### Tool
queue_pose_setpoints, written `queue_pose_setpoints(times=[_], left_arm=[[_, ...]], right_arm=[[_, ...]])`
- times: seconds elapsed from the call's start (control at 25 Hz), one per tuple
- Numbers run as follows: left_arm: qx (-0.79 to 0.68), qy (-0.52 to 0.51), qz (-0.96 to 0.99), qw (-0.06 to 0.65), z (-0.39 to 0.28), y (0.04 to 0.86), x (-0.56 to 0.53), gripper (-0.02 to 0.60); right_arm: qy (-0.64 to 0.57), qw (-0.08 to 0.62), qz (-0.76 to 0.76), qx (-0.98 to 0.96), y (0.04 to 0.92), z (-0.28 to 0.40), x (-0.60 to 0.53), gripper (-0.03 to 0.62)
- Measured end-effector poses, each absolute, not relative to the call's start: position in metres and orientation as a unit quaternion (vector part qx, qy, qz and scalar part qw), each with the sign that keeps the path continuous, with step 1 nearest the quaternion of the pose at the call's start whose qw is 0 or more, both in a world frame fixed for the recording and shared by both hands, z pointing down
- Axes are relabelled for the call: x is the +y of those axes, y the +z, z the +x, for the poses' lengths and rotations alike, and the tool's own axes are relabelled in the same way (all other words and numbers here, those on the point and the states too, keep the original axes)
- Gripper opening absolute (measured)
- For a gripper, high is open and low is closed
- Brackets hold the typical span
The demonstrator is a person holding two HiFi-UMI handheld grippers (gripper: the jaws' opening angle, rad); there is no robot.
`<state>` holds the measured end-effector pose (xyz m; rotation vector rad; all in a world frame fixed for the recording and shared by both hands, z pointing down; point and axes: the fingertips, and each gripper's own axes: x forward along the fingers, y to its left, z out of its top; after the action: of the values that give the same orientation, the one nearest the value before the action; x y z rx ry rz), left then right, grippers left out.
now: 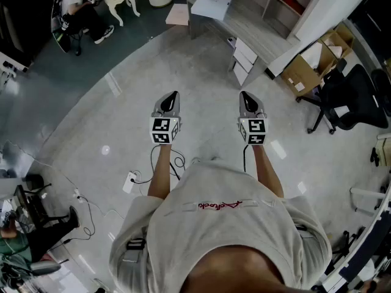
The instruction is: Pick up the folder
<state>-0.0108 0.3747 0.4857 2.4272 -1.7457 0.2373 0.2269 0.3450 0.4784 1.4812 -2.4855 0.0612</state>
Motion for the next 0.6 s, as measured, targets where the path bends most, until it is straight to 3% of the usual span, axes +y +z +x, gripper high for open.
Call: queue_pose_setpoints(times=[0.6], left_arm=[[-0.587,0.087,0.802,0.076,0.008,0.49,0.378,-0.002]], right_arm=[[0.042,0.109,0.501,-0.858,0.485,0.246,0.345,0.008]])
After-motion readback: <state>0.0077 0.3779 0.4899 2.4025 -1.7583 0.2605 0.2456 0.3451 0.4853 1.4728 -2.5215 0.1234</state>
